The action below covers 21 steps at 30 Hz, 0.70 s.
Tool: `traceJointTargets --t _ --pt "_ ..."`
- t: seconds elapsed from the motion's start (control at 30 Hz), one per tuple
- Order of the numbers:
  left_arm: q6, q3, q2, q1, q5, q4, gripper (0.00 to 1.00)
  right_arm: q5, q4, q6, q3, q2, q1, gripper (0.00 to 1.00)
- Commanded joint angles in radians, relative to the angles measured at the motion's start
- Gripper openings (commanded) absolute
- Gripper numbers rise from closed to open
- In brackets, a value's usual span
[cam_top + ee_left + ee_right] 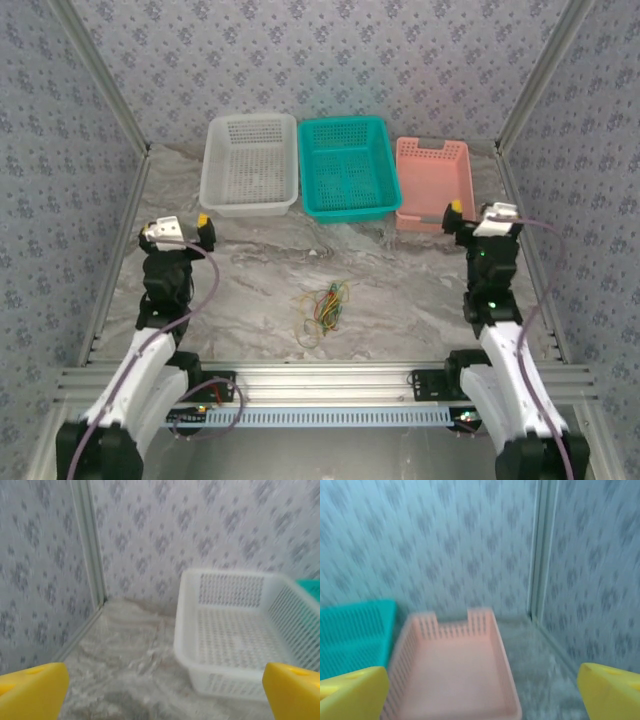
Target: Untangle the cables
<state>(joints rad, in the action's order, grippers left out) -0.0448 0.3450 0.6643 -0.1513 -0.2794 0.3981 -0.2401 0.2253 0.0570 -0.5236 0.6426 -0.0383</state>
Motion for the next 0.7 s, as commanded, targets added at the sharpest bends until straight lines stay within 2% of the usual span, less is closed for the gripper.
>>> traceJointTargets --t 0.0,0.03,0.07,0.1,0.13,0.17,0.2,0.23,0.27,0.3,0.33,0.37,0.43,0.5,0.57,0.6,0.67 --pt "0.033 0.193 -0.045 -0.080 -0.006 -0.271 0.99 0.002 -0.367 0.221 -0.211 -0.066 -0.026 0.99" --pt "0.002 0.270 -0.022 -0.125 -0.031 -0.344 0.99 0.020 -0.455 0.377 -0.262 -0.054 -0.024 0.99" --pt "-0.081 0.370 0.015 -0.153 -0.015 -0.484 0.99 0.058 -0.598 0.568 -0.303 -0.040 -0.021 0.99" --pt "-0.204 0.423 0.049 -0.156 0.025 -0.581 0.99 0.118 -0.691 0.660 -0.318 -0.029 -0.015 0.99" --pt "-0.334 0.474 0.084 -0.154 0.047 -0.668 0.99 0.256 -0.672 0.634 -0.307 -0.022 -0.008 0.99" --pt "-0.433 0.504 0.115 -0.151 0.074 -0.739 0.99 0.383 -0.638 0.615 -0.298 -0.005 -0.014 0.92" --pt "-0.476 0.512 0.138 -0.147 0.128 -0.745 0.99 0.457 -0.648 0.628 -0.304 0.022 -0.038 0.81" --pt "-0.500 0.529 0.171 -0.138 0.243 -0.753 0.99 0.436 -0.715 0.635 -0.326 0.051 -0.120 0.77" --pt "-0.530 0.560 0.218 -0.146 0.326 -0.788 0.92 0.329 -0.790 0.636 -0.341 0.067 -0.238 0.76" --pt "-0.565 0.585 0.262 -0.181 0.345 -0.834 0.81 0.214 -0.857 0.644 -0.351 0.077 -0.376 0.75" --pt "-0.585 0.606 0.302 -0.255 0.337 -0.879 0.71 0.098 -0.914 0.665 -0.354 0.087 -0.521 0.72" --pt "-0.599 0.617 0.338 -0.355 0.287 -0.919 0.66 0.019 -0.947 0.701 -0.348 0.101 -0.650 0.69" --pt "-0.660 0.613 0.397 -0.554 0.147 -0.979 0.65 -0.040 -0.960 0.774 -0.317 0.141 -0.831 0.67" --pt "-0.759 0.572 0.470 -0.689 0.113 -0.988 0.64 -0.010 -0.932 0.836 -0.284 0.224 -0.927 0.64" --pt "-0.847 0.517 0.544 -0.781 0.122 -0.936 0.58 0.074 -0.853 0.886 -0.251 0.315 -0.957 0.55" --pt "-0.885 0.489 0.587 -0.819 0.129 -0.895 0.57 0.111 -0.787 0.908 -0.225 0.352 -0.964 0.51" --pt "-0.926 0.471 0.665 -0.862 0.128 -0.853 0.55 0.152 -0.691 0.947 -0.183 0.409 -0.974 0.49"
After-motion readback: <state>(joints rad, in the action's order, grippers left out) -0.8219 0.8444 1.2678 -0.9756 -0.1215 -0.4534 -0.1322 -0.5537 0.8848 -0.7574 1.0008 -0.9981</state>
